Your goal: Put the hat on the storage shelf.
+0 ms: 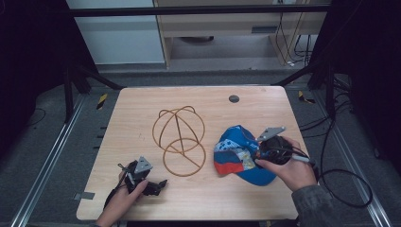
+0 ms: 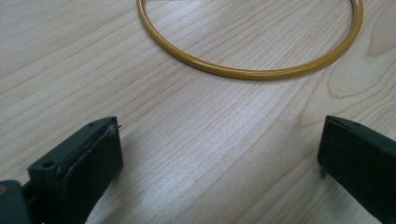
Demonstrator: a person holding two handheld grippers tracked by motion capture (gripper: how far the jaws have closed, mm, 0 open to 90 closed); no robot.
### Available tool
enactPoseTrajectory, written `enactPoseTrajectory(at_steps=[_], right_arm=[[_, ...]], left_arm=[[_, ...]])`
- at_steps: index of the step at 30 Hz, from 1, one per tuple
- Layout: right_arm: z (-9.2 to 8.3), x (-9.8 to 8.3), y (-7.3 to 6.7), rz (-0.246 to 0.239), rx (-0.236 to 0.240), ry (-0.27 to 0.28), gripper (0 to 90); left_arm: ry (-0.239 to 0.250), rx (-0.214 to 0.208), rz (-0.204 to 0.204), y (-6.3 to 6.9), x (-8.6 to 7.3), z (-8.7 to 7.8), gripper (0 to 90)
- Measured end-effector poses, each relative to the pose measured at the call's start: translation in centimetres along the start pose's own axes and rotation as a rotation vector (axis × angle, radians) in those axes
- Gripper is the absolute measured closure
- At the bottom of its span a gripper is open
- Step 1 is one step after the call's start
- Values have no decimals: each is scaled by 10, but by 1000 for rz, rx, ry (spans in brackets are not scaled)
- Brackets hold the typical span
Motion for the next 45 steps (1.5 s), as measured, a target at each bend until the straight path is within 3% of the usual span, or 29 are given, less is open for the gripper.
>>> enactPoseTrajectory(at_steps=[5, 8, 17, 27, 30, 34, 36, 45], right_arm=[[2, 4, 18, 21, 28, -30, 378], [10, 8, 24, 43, 74, -43, 410], [34, 16, 22, 38, 126, -73, 400], [56, 15, 23, 77, 212, -85, 635], [57, 14, 23, 98, 222, -96, 701], [56, 13, 22, 91, 234, -97, 771], [57, 12, 22, 94, 250, -97, 859], [45, 11, 27, 103, 274, -82, 900]], left_arm=[[0, 1, 0, 0, 0, 0, 0], [0, 1, 0, 0, 0, 0, 0], [0, 0, 4, 0, 0, 0, 0], [0, 0, 3, 0, 0, 0, 0], [0, 1, 3, 0, 0, 0, 0], [0, 0, 3, 0, 0, 0, 0], [0, 0, 3, 0, 0, 0, 0], [0, 1, 3, 0, 0, 0, 0]])
Point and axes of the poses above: each handheld gripper's, and its own axes: z roughly forward along the jaws, x roughly out of its top, y roughly to its right, the point moved 2 cm from there along z, roughly forward along the jaws, and after that the axes turned 7 degrees about -z, right-handed, at the moved point
